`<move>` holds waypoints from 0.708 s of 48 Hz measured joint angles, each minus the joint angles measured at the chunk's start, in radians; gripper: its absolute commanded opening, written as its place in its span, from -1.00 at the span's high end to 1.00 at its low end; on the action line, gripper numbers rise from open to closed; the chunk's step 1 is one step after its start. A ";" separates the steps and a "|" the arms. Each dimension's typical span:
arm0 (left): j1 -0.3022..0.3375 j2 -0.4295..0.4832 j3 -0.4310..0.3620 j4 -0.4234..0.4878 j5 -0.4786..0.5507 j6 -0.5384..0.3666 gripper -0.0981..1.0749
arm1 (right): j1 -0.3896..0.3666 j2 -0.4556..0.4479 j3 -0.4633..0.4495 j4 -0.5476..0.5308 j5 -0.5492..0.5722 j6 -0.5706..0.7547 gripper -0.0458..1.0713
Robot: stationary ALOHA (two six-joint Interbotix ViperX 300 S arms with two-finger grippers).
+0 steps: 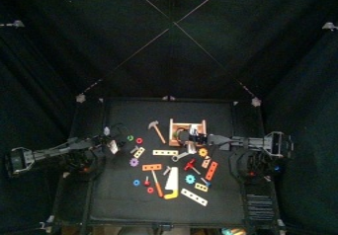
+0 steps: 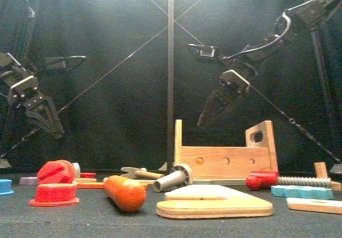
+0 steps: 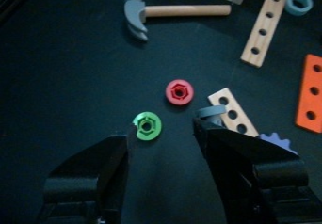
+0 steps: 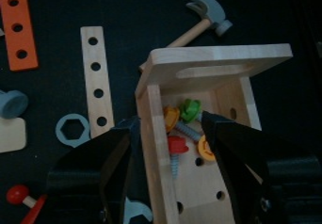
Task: Grab green nut
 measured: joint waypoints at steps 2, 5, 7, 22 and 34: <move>0.000 0.015 0.000 0.000 -0.002 0.002 -0.67 | 0.002 0.002 0.000 0.000 0.000 0.000 -0.67; 0.000 0.040 0.000 0.003 -0.003 0.003 -0.67 | 0.006 0.002 0.000 0.000 0.000 0.000 -0.67; 0.000 0.057 -0.002 0.008 -0.003 0.002 -0.67 | 0.008 0.002 0.000 0.000 0.000 0.000 -0.67; 0.006 0.169 -0.021 0.031 0.012 0.003 -0.86 | 0.009 0.002 0.000 0.012 -0.008 0.000 -0.67; 0.034 0.215 -0.046 0.040 0.008 0.002 -0.92 | 0.011 0.002 0.000 0.015 -0.008 0.000 -0.67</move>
